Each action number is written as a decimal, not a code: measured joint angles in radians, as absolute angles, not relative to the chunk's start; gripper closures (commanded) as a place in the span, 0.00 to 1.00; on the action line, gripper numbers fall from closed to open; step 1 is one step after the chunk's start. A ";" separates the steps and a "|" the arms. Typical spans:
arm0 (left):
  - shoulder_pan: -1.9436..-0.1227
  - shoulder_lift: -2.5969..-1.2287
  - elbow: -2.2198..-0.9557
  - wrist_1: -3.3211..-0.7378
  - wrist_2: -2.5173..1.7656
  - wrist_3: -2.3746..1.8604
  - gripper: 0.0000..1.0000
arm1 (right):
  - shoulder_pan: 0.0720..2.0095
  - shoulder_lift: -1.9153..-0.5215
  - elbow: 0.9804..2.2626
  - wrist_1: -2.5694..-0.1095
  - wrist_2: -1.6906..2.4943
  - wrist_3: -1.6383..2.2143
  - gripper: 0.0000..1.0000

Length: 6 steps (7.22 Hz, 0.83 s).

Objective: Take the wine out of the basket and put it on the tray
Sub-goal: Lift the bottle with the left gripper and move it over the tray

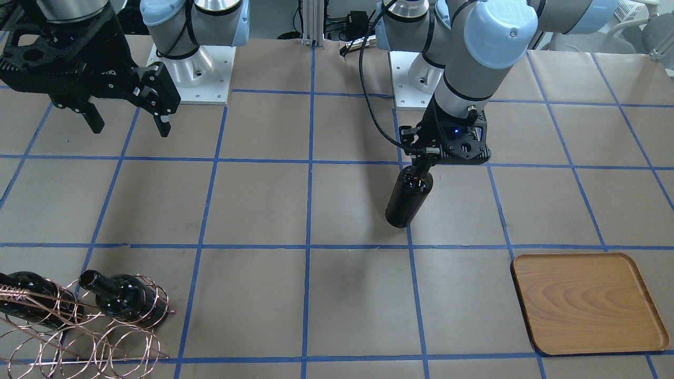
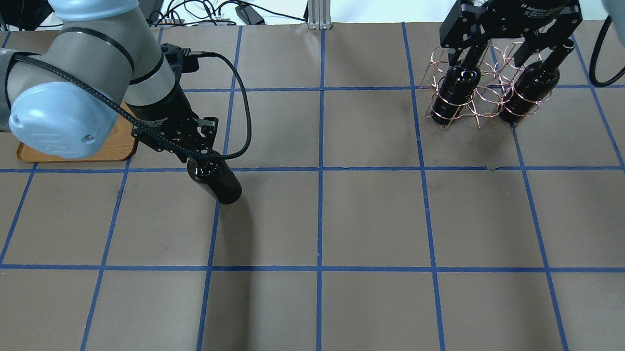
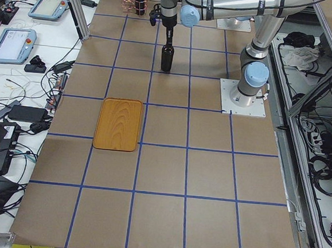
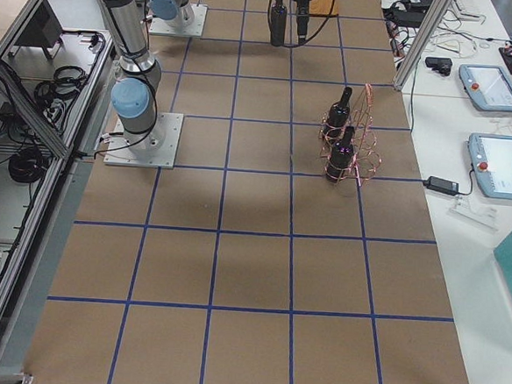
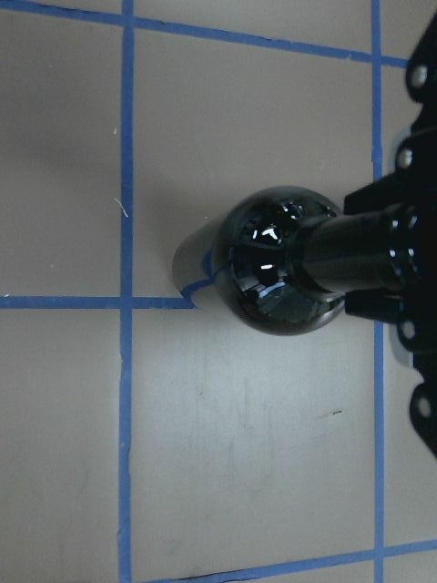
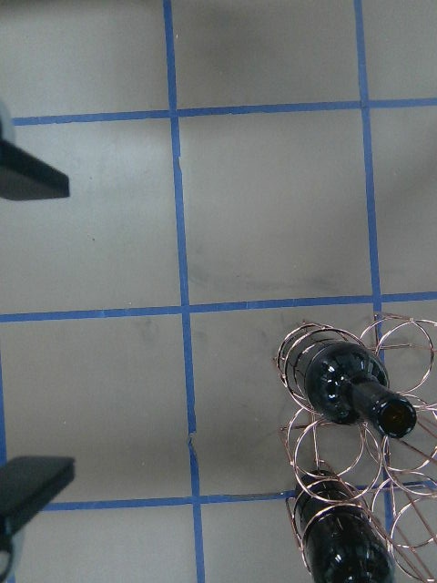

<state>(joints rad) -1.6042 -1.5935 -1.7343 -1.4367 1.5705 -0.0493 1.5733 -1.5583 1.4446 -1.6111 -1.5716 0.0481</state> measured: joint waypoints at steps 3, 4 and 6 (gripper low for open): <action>-1.497 -1.625 -1.614 -1.452 1.632 0.087 1.00 | 1.573 -1.558 1.446 -1.619 -1.565 0.048 0.00; -1.420 -1.645 -1.572 -1.457 1.630 0.172 1.00 | 1.573 -1.559 1.446 -1.619 -1.565 0.048 0.00; -1.269 -1.714 -1.472 -1.457 1.627 0.356 1.00 | 1.573 -1.558 1.446 -1.620 -1.566 0.048 0.00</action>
